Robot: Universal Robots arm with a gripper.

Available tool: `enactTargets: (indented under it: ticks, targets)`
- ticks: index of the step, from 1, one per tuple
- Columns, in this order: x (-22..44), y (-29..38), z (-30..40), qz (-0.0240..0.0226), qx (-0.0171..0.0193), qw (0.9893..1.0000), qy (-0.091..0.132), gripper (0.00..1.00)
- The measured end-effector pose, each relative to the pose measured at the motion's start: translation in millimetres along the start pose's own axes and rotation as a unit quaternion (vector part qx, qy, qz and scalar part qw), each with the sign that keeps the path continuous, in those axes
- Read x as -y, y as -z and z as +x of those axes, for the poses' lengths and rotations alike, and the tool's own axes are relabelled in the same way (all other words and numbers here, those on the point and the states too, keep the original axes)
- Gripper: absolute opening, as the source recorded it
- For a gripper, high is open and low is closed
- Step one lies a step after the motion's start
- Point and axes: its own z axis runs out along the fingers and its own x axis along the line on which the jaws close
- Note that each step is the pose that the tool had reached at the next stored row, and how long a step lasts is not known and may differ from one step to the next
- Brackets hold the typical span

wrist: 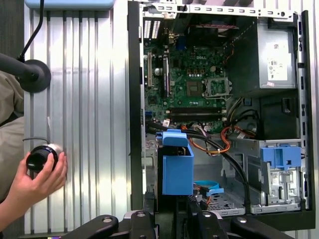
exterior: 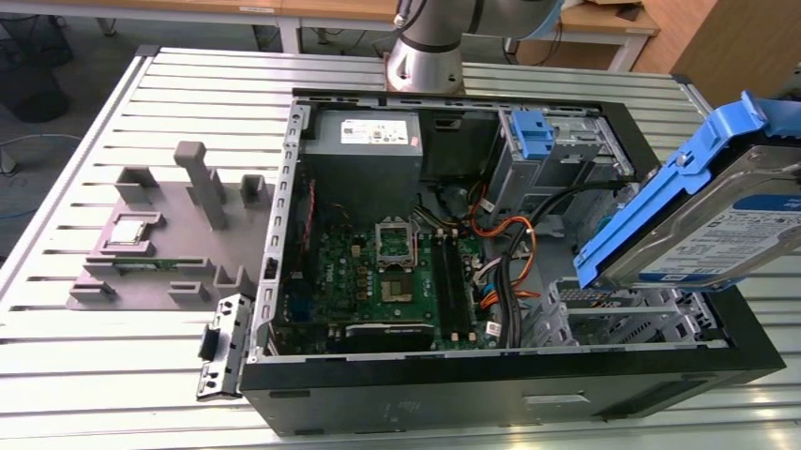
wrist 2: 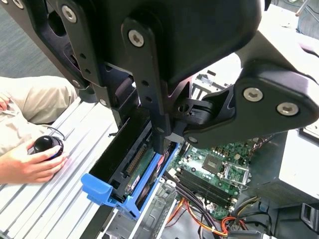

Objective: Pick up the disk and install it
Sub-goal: 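Pick up the disk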

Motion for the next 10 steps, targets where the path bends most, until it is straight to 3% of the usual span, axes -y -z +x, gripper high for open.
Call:
enactTargets:
  ticks: [10]
  targets:
    - [0.1, -3.0, 0.3, 0.0, 0.0004, 1.0, 0.0, 0.35]
